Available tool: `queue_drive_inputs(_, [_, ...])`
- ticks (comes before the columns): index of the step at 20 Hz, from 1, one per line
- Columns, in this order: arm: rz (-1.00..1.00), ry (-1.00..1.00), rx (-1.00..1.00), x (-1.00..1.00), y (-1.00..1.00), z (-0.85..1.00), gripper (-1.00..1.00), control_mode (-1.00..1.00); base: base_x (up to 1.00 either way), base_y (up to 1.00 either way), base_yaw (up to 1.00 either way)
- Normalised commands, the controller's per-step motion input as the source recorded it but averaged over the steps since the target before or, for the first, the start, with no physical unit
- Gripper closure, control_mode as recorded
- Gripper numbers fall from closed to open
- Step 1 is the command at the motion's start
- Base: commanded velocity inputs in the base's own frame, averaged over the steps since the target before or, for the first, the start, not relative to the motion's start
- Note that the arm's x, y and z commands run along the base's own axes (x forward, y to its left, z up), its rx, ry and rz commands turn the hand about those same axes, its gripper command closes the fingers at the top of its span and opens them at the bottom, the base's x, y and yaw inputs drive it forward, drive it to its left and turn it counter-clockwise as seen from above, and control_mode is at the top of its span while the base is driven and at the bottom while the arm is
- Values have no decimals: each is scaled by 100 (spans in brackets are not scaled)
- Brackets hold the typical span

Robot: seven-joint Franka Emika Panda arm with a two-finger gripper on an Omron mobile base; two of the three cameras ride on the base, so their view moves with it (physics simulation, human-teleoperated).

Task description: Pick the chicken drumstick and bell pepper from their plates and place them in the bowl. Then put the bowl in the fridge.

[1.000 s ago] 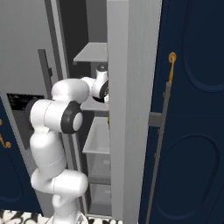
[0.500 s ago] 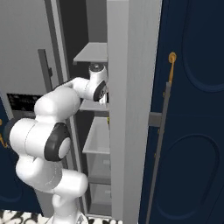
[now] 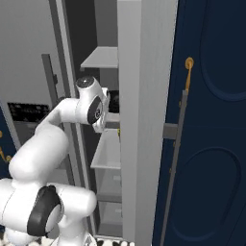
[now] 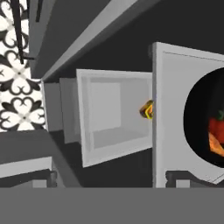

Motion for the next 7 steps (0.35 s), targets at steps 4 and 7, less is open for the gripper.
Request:
queue_drive_inputs(4, [-30, -1, 4, -100, 7, 0, -100, -100, 0, 0, 0])
queue_drive_inputs(7, [-26, -5, 7, -100, 0, 0, -100, -100, 0, 0, 0])
